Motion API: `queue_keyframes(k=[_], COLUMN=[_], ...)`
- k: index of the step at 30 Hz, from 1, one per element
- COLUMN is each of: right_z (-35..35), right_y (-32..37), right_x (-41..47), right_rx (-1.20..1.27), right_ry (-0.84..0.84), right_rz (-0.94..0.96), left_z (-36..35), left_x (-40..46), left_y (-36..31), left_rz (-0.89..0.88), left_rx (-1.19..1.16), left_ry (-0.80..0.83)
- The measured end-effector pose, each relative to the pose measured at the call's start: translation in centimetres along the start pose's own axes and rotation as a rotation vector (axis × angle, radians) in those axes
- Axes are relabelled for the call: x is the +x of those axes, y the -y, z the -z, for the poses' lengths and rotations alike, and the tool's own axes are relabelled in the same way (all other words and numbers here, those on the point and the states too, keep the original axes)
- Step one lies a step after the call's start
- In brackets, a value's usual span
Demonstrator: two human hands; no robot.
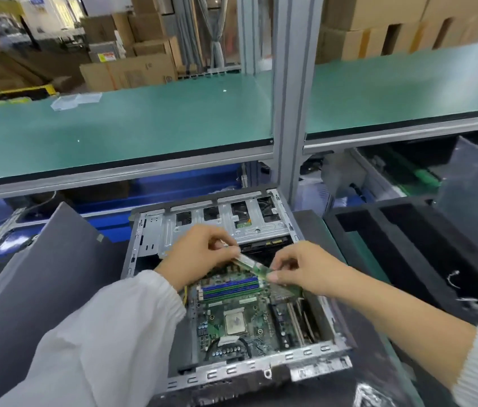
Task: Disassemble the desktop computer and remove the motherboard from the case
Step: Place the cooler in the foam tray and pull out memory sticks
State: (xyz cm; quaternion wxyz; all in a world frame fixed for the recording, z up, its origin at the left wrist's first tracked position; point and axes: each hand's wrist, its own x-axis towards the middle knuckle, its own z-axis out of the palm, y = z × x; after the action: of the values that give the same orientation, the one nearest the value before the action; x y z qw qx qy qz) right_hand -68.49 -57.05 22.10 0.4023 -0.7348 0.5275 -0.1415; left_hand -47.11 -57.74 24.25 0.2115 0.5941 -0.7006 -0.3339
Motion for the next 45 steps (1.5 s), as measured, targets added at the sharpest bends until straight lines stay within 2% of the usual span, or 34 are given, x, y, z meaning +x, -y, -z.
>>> queue_keyframes(k=[2, 4, 9, 10, 15, 18, 23, 26, 31, 34, 37, 39, 41, 45], right_z=[2.4, 4.3, 7.4, 7.8, 5.8, 2.5, -0.6, -1.0, 0.8, 3.8, 5.4, 4.5, 1.9, -5.0], right_y=[-0.7, -1.9, -6.2, -7.4, -15.8, -20.2, -22.9, -23.3, -21.2, -16.2, -8.1, -3.3, -0.2, 1.2], right_x=[-2.6, -4.7, -8.0, -8.3, -7.6, -5.8, -3.4, -3.0, -3.3, -2.9, -1.5, -0.1, 1.8, 5.6], right_rx=[0.146, 0.227, 0.313, 0.318, 0.355, 0.318, 0.11, 0.03, -0.053, -0.125, -0.128, -0.178, -0.268, -0.455], right_ry=[-0.036, -0.078, -0.208, -0.248, -0.375, -0.443, -0.375, -0.365, -0.326, -0.36, -0.304, -0.185, -0.003, 0.312], right_rz=[-0.018, -0.05, -0.118, -0.133, -0.393, -0.588, -0.77, -0.806, -0.728, -0.51, -0.22, -0.085, -0.037, -0.094], left_z=[-1.8, -4.0, -8.3, -9.1, -13.5, -14.8, -14.5, -14.2, -13.2, -11.1, -7.5, -4.9, -2.7, -1.1], left_x=[0.1, 0.3, 2.6, 3.2, 3.6, 3.1, 3.0, 3.0, 3.0, 2.6, 2.1, 1.7, 1.0, -0.2], left_y=[-2.2, -4.2, -8.6, -9.2, -9.4, -8.1, -6.7, -6.5, -5.8, -5.0, -3.4, -1.7, 0.4, 4.6], left_rz=[-0.075, -0.097, 0.055, 0.09, 0.172, 0.194, 0.212, 0.197, 0.214, 0.177, 0.159, 0.144, 0.112, 0.05], left_rx=[-0.139, -0.317, -0.936, -0.991, -0.758, -0.664, -0.657, -0.668, -0.797, -0.737, -0.516, -0.323, -0.113, 0.362], left_ry=[-0.108, -0.144, -0.026, -0.007, 0.058, 0.021, 0.047, 0.074, 0.121, 0.174, 0.216, 0.267, 0.331, 0.45])
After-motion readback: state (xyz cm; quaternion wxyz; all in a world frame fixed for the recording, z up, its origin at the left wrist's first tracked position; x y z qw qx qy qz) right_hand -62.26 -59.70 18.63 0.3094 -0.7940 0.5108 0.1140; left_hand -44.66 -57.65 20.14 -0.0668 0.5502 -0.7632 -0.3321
